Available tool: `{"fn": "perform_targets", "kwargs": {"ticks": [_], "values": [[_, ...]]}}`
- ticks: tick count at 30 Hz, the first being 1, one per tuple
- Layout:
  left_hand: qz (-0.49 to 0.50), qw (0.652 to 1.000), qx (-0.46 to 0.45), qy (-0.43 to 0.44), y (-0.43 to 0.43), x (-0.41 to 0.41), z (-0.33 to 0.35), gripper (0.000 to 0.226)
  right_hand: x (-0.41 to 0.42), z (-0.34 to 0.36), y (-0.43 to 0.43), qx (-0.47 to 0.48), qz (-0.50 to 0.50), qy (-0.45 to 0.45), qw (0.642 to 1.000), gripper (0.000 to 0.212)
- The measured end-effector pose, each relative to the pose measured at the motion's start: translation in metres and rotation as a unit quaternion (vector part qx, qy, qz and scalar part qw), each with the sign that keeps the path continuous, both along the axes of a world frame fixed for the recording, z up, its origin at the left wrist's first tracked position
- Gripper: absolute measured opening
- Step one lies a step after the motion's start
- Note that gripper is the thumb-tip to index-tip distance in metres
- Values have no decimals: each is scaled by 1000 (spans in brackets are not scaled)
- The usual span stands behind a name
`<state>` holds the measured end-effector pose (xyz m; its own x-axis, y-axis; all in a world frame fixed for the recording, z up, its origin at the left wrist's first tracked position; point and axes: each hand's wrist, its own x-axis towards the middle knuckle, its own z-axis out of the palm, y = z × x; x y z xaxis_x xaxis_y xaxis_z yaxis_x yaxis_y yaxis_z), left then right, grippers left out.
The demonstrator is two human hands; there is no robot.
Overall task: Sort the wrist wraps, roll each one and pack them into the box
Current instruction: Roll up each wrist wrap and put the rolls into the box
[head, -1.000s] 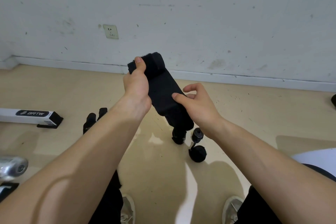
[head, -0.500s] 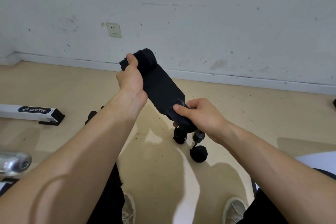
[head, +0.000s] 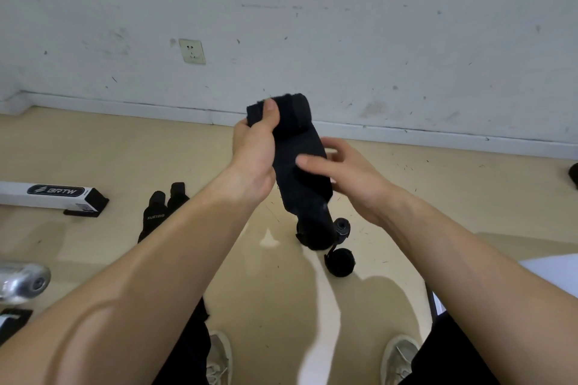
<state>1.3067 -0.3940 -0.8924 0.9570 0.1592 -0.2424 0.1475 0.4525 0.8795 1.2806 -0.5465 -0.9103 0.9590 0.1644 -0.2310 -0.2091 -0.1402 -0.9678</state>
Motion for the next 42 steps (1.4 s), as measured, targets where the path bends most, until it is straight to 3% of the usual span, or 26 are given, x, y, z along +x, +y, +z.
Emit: {"fn": "perform_targets", "kwargs": {"ticks": [3,8,14,21,24,29,34,38,42], "values": [[-54,998,26,-12,-12,-8,-5,39,7,7,-4,48,-51,-14,997,57],[-101,990,95,-27,-30,-15,-19,46,13,3,-3,47,-76,-13,996,58],[-147,973,176,-40,-30,-14,-19,37,14,5,-8,38,-91,-13,995,60],[-232,971,32,49,-18,-15,-11,36,7,4,-6,77,-113,-2,991,30],[-234,970,0,63,-18,-18,-14,43,3,3,0,134,-119,23,984,32],[-206,976,7,75,-22,-19,-16,35,-1,1,7,216,-108,63,968,31],[-193,977,70,65,-20,-19,-19,37,1,0,3,82,-68,48,993,52],[-231,968,87,45,-18,-17,-14,38,1,3,-1,85,-80,9,993,36],[-268,955,118,40,-16,-18,-12,43,3,0,0,88,-91,-5,992,44]]}}
